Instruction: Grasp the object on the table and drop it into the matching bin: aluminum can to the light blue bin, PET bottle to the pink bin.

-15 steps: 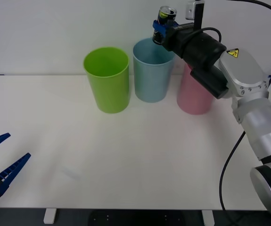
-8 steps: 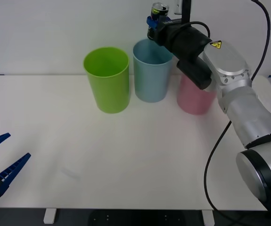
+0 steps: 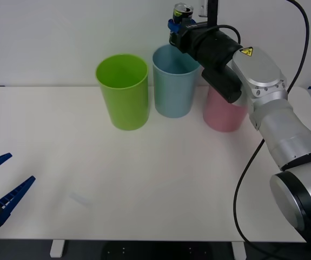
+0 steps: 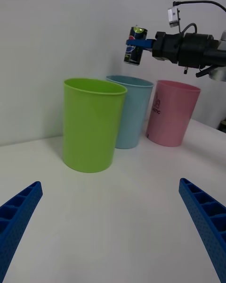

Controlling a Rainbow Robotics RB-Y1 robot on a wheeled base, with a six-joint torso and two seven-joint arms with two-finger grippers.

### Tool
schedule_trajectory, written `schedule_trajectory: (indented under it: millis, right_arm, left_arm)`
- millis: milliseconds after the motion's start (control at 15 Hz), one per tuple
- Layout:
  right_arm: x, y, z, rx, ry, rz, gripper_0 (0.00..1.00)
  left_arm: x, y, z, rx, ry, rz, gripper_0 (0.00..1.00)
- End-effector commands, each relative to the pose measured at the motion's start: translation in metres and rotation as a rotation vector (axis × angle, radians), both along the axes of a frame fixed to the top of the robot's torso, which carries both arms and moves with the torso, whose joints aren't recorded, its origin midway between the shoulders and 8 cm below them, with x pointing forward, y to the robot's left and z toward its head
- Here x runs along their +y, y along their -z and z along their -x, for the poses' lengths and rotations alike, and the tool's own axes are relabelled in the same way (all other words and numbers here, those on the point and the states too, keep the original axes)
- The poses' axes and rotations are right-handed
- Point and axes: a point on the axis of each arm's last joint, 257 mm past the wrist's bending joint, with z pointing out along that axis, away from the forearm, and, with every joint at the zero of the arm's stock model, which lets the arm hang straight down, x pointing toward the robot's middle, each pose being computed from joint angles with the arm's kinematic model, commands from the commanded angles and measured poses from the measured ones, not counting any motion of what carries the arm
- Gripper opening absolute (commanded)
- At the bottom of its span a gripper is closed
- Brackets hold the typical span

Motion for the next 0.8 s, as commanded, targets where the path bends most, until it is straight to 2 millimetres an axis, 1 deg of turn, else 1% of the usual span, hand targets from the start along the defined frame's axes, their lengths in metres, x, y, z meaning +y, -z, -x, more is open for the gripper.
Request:
schedule_trajectory:
  millis: [67,667,800]
  right_arm:
    - [0.0009,0.0018,0.0007,0.000,-0.004,0.008,1.00]
    - [0.0038,0.0006,0.0026,0.001,-0.020,-0.001,1.00]
    - [0.0003,0.0037,0.0032,0.010,-0.027,-0.006,1.00]
  left_arm:
    - [0.0000,0.0000,0.0000,0.000,0.000,0.000,1.00]
    - [0.0000,0.0000,0.0000,0.000,0.000,0.000,1.00]
    - [0.0000,0.0000,0.0000,0.000,0.000,0.000,1.00]
